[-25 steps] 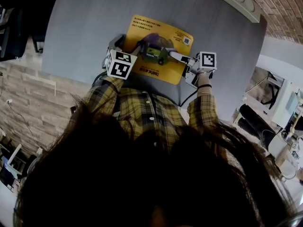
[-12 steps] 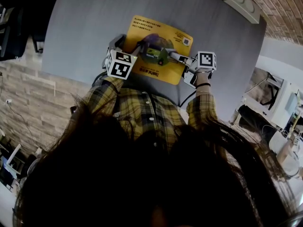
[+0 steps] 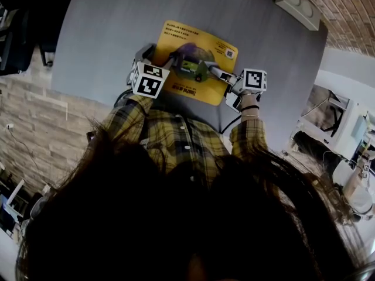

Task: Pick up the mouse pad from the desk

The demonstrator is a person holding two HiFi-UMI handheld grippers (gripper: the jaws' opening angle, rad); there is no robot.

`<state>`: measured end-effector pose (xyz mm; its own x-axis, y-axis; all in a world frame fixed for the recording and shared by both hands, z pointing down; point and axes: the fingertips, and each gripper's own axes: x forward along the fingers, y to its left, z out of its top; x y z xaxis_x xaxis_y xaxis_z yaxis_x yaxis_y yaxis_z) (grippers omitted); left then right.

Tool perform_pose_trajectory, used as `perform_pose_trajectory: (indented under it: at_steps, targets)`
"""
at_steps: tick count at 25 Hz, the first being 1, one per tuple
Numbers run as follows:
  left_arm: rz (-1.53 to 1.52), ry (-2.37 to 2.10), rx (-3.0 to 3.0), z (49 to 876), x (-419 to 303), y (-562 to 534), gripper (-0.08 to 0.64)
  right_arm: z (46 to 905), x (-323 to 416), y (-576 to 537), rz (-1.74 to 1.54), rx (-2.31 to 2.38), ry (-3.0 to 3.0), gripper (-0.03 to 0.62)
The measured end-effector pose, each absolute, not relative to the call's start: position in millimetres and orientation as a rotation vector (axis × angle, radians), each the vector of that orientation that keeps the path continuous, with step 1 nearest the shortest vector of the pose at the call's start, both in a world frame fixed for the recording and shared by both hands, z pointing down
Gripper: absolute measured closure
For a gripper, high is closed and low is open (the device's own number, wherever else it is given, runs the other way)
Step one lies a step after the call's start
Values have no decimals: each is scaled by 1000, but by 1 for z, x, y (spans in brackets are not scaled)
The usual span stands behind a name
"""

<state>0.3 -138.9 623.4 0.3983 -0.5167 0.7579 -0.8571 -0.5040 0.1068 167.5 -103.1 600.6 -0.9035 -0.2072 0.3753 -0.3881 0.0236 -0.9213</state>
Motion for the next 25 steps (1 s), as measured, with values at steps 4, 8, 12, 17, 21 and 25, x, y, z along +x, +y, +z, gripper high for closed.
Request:
perform_pose_trajectory:
  at_steps: [4, 8, 12, 17, 21, 25]
  targets:
    - [935, -1166, 2159, 621, -1, -139, 236, 586, 160, -105, 2002, 585, -2229, 578]
    - [925, -1183, 2153, 619, -2, -139, 264, 571, 157, -103, 1980, 575, -2279, 578]
    - [902, -1199, 2173, 612, 1, -141, 264, 555, 153, -104, 1949, 551, -2338, 578]
    - [878, -1226, 2197, 596, -2, -143, 264, 531, 144, -104, 1863, 538, -2424, 578]
    - [844, -1253, 2229, 576, -4, -146, 270, 509, 139, -105, 1760, 551, -2502, 578]
    - [800, -1277, 2276, 554, 0, -150, 272, 491, 143, -108, 1619, 623, -2556, 578]
